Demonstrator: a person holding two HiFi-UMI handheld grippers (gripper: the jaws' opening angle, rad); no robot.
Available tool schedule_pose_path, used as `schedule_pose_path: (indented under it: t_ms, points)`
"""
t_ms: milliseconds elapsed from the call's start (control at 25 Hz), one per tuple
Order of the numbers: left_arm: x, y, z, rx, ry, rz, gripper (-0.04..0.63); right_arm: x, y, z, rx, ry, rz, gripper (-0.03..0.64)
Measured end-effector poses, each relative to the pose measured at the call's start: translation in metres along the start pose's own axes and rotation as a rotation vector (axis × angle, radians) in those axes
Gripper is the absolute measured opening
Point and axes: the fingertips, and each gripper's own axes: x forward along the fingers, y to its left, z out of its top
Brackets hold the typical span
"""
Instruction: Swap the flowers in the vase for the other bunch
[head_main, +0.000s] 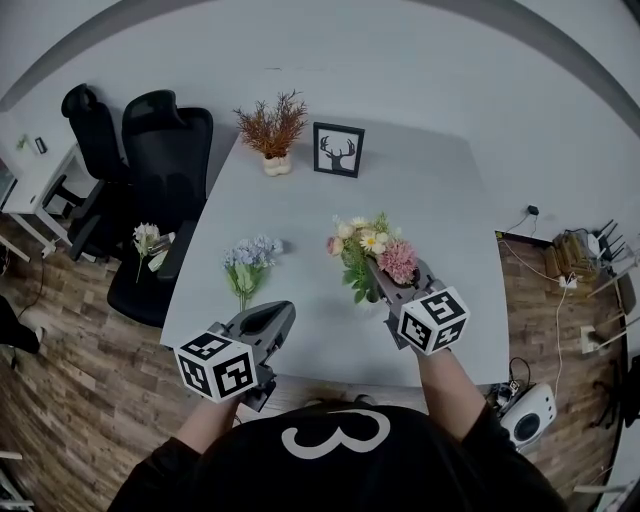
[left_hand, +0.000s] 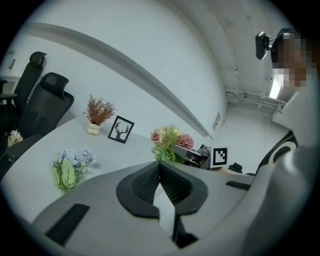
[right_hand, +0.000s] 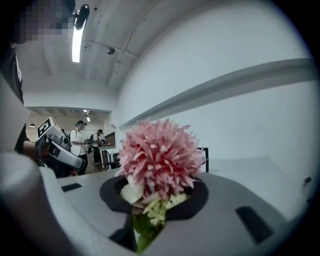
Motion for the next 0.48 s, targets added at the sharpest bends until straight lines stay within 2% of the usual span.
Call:
schedule_pose_path:
  t_ms: [240,480]
  points:
    - [-0.004,0.001,0.005,0.007,-0.015,0.010,0.011,-0.012,-0.001,0.029,0.012,-0.075,-0.011,0.110]
    - [0.006,-0.010,0.018,0.035,-0.039,0.002,0.011,-0.026,0.008,0.074,0.004,-0.163,0.029,0.110]
